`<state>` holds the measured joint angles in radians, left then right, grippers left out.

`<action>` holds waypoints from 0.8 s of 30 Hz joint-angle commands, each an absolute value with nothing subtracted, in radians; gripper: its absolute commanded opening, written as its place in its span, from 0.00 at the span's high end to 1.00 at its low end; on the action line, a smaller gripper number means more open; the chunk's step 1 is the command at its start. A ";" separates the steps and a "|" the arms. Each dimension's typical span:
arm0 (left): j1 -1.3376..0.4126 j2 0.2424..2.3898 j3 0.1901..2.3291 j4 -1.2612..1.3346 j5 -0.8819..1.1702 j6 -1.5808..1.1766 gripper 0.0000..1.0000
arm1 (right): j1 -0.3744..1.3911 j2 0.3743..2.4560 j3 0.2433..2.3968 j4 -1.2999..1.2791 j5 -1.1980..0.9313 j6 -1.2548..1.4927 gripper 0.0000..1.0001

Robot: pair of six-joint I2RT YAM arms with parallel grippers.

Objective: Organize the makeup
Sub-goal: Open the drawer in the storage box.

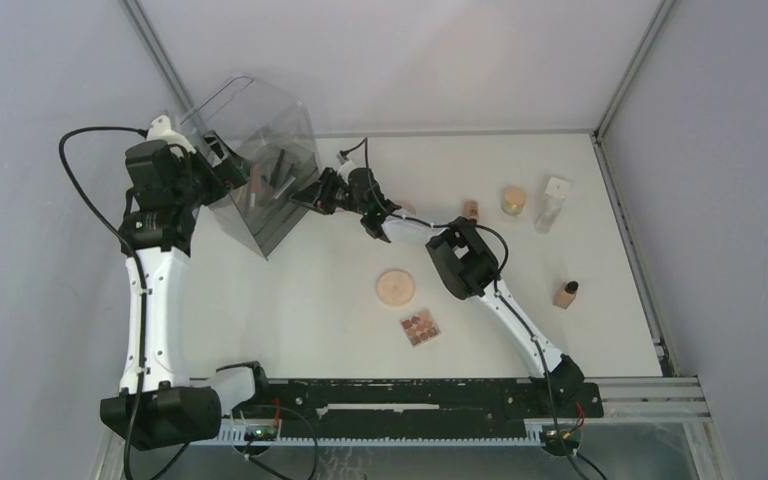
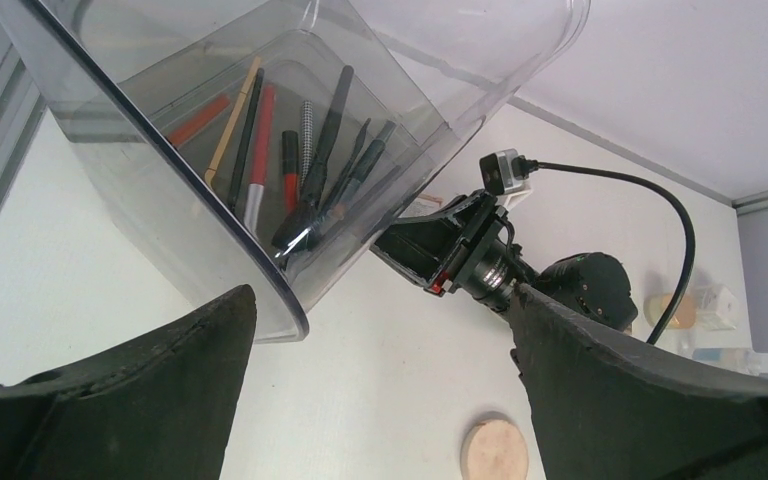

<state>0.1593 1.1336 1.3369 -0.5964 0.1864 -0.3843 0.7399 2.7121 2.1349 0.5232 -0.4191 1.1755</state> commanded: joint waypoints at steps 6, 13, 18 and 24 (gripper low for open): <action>0.157 1.124 1.361 -0.609 0.184 -0.361 0.01 | 0.746 2.737 2.227 0.631 -0.383 1.190 0.66; 0.156 1.112 1.348 -0.617 0.184 -0.360 0.02 | 0.743 2.769 2.256 0.690 -0.363 1.236 0.80; 0.156 1.113 1.354 -0.620 0.187 -0.362 0.02 | 0.738 2.763 2.224 0.778 -0.372 1.275 1.00; 0.156 1.108 1.371 -0.629 0.175 -0.350 0.02 | 0.728 2.668 2.029 0.860 -0.382 1.265 1.00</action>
